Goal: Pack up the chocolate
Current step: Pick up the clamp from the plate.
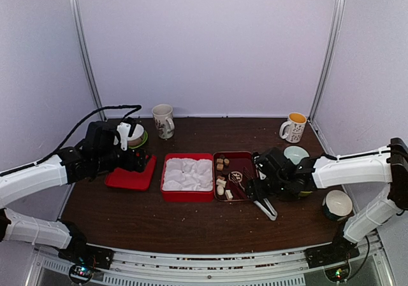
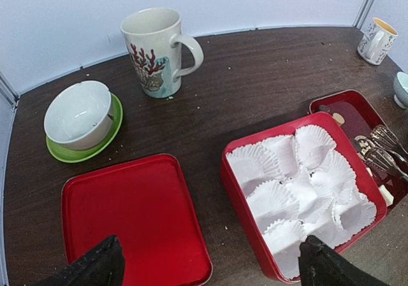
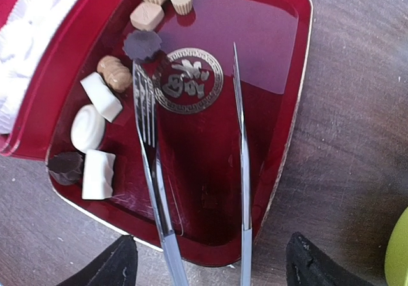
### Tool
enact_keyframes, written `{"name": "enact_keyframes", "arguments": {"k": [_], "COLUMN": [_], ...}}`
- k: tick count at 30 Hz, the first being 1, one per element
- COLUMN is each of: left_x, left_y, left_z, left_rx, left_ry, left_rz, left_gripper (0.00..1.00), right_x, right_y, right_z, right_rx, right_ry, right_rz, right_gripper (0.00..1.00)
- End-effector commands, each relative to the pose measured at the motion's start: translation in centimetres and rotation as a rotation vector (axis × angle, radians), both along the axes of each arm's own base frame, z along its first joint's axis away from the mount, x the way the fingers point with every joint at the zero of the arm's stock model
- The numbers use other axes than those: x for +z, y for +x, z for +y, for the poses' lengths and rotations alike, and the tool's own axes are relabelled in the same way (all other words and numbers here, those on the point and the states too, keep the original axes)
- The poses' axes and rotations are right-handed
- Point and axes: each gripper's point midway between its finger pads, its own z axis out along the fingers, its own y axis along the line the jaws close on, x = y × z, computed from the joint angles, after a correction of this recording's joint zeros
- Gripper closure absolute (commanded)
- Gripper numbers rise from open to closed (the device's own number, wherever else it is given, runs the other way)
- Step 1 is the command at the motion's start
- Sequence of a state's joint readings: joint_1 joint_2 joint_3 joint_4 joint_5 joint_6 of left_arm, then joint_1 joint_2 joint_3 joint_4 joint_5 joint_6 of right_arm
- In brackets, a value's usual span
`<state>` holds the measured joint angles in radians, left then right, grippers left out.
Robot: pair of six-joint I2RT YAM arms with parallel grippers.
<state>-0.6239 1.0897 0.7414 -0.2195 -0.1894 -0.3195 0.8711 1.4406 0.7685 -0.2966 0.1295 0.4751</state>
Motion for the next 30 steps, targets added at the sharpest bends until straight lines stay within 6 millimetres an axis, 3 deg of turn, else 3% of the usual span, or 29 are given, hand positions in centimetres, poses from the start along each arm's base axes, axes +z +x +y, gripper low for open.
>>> {"name": "enact_keyframes", "arguments": {"k": [1,13,17,30], "left_x": [0.9,1.0,0.8,0.6], "left_y": [0.4,0.5,0.5,0.4], "left_z": [-0.6,-0.1,0.0,0.2], "left_rx": [-0.018,0.006,0.01,0.017], "left_ry": [-0.026,-0.011,-0.007,0.0], "left_rz": [-0.045,-0.042,-0.039,-0.034], "left_gripper": [0.02,0.02,0.02,0.02], "right_x": [-0.2,-1.3,-1.8,-2.9], "right_y": [0.2,0.0,-0.2,-0.4], "right_z": [0.5,1.4,1.5,2.0], "right_rx": [0.0,0.022,0.027,0.041], "right_ry": [-0.025,-0.065,-0.095,-0.13], "right_rz": [0.018,0.06,0.07,0.091], "right_gripper": [0.23,0.35,0.44,0.44]}}
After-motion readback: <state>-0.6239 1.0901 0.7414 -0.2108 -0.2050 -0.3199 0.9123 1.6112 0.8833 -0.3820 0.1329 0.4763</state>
